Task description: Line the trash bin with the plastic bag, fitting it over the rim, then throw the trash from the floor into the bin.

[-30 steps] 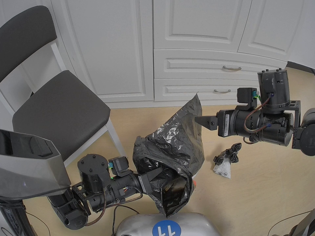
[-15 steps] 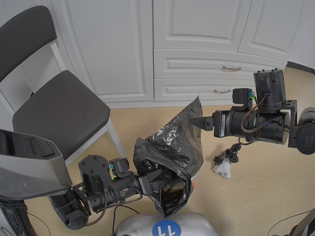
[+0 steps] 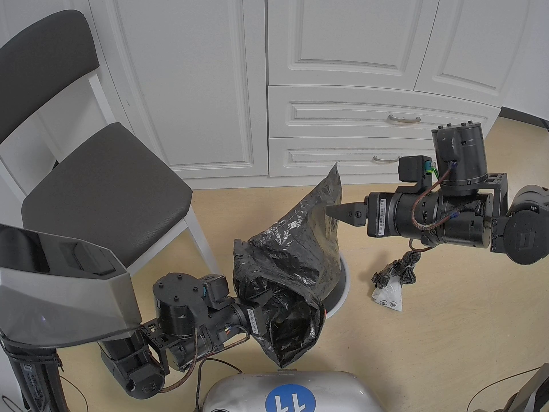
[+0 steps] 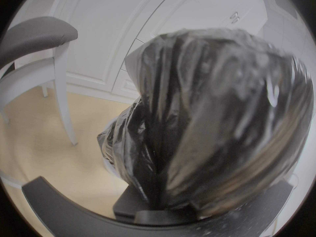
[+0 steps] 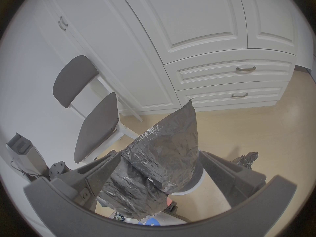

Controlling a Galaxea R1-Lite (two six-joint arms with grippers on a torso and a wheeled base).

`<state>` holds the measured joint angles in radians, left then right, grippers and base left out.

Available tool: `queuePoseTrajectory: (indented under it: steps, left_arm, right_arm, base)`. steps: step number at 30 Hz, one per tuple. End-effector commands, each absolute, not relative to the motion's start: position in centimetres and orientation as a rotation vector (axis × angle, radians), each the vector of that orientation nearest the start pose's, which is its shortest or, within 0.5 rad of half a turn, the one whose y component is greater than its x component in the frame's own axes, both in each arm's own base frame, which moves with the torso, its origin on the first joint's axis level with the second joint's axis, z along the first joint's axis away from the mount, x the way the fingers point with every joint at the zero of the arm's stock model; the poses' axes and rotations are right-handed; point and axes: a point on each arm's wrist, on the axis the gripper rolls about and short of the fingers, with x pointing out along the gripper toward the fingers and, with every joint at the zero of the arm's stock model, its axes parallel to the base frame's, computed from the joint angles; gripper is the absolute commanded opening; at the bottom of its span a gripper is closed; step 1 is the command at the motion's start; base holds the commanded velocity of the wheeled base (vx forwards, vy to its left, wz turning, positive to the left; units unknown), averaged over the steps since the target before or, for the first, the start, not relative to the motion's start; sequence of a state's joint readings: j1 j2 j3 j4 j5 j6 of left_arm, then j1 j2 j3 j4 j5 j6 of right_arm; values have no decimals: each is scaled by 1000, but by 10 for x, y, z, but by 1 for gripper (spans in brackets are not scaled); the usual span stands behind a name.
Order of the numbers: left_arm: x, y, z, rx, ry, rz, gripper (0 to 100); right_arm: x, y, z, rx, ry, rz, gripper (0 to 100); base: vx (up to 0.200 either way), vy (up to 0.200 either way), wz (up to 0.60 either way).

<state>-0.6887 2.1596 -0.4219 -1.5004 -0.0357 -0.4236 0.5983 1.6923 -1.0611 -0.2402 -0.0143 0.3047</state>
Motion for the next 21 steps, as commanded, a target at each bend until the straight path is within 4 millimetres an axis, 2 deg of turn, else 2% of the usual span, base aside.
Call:
queuePoseTrajectory:
  steps: [1,13,14,19,21]
  left_arm:
    - [246,-205,25,-248,384,-598,0]
    - [244,-205,26,-237,379,-589,0]
    - [245,-204,27,-239,374,-589,0]
    - [241,-202,27,-238,379,-596,0]
    - [236,-199,30,-238,386,-616,0]
  right_arm:
    - [267,179,212,173,475,504,100]
    - [271,181,204,167,495,497,100]
    - [272,181,204,169,495,495,0]
    - [280,179,207,180,484,480,0]
    - [288,178,203,194,492,463,0]
  base:
    - [0,0,0]
    - [0,0,0]
    - [0,0,0]
    - [0,0,0]
    - [0,0,0]
